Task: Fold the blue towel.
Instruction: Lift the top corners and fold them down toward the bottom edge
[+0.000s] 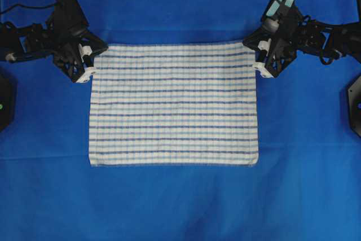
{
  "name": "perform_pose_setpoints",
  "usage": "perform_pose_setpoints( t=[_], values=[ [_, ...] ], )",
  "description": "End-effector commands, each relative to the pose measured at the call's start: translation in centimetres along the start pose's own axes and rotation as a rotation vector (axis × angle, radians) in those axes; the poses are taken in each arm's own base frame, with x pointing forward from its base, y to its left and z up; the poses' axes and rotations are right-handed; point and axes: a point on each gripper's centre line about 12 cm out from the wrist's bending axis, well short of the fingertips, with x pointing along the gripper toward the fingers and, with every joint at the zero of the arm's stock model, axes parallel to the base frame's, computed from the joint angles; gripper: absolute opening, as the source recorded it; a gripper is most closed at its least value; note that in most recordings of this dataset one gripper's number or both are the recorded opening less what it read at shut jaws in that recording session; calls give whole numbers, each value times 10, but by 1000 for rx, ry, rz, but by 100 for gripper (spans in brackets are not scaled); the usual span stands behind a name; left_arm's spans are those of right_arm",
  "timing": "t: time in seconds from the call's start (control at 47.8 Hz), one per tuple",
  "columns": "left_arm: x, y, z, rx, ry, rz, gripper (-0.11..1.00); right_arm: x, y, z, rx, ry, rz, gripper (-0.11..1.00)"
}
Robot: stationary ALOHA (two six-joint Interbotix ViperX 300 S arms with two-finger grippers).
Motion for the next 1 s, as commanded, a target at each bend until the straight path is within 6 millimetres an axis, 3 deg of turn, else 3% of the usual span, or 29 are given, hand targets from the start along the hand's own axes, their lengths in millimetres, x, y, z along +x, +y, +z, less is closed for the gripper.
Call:
perform_pose_setpoints(
  t=[0.0, 0.335, 0.523, 0.774, 0.983],
  values=[
    [-7, 0, 15, 11, -54, -1, 3, -6, 0, 12, 5, -45, 0, 5],
    [-13, -3, 14, 12, -50, -8, 3, -8, 1, 16, 5, -58, 5, 5],
    [-19, -16, 13, 34, -35, -48, 3, -17, 13, 16, -9, -62, 36, 5],
    [-38, -49, 4, 77, -40, -154, 3, -38, 45, 13, -24, -36, 121, 5],
    [-54, -81, -13, 107, 2, -265, 3, -57, 86, 5, -77, -11, 243, 5]
  ],
)
